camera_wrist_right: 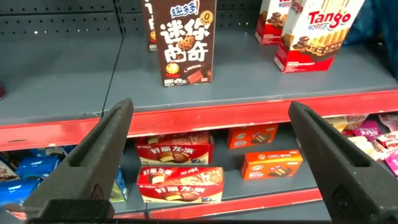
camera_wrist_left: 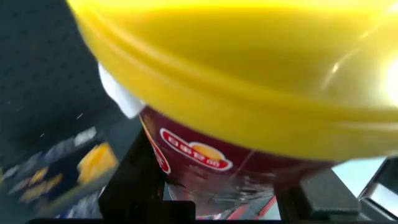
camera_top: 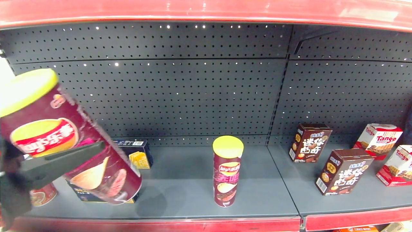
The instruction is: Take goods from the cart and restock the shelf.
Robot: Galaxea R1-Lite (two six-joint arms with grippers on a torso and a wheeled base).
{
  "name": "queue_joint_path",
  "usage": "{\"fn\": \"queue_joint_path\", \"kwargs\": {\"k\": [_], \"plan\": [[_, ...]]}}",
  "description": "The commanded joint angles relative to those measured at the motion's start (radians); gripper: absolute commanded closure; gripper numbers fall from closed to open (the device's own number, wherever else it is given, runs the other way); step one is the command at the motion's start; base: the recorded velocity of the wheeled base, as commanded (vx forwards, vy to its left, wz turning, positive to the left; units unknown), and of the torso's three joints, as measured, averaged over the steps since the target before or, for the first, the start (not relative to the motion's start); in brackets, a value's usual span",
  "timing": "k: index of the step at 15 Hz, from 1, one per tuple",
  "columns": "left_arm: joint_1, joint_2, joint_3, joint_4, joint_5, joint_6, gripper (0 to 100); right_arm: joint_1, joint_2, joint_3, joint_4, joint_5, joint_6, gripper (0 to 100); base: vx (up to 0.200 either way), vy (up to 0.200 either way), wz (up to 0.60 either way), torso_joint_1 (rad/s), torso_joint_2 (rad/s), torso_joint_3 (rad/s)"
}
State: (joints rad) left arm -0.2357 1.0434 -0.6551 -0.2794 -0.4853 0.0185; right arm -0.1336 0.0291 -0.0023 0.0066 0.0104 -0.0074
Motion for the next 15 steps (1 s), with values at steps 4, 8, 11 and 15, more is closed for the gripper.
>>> {"fn": "queue_joint_path", "kwargs": {"k": [4, 8, 11, 15], "plan": [[-0.016, 0.469, -0.074, -0.239, -0.173, -0.003, 100, 0.000, 0.005, -0.001, 0.000, 0.000, 0.000, 0, 0.000, 0.000, 0.00, 0.000, 0.00, 0.000], [-0.011, 0.690, -0.176, -0.371, -0.234, 0.034, 100, 0.000, 0.005, 0.001, 0.000, 0.000, 0.000, 0, 0.000, 0.000, 0.00, 0.000, 0.00, 0.000], [-0.004, 0.822, -0.270, -0.380, -0.294, 0.146, 100, 0.000, 0.005, 0.001, 0.000, 0.000, 0.000, 0, 0.000, 0.000, 0.00, 0.000, 0.00, 0.000], [-0.007, 0.952, -0.423, -0.371, -0.349, 0.156, 100, 0.000, 0.005, -0.001, 0.001, 0.000, 0.000, 0, 0.000, 0.000, 0.00, 0.000, 0.00, 0.000]]}}
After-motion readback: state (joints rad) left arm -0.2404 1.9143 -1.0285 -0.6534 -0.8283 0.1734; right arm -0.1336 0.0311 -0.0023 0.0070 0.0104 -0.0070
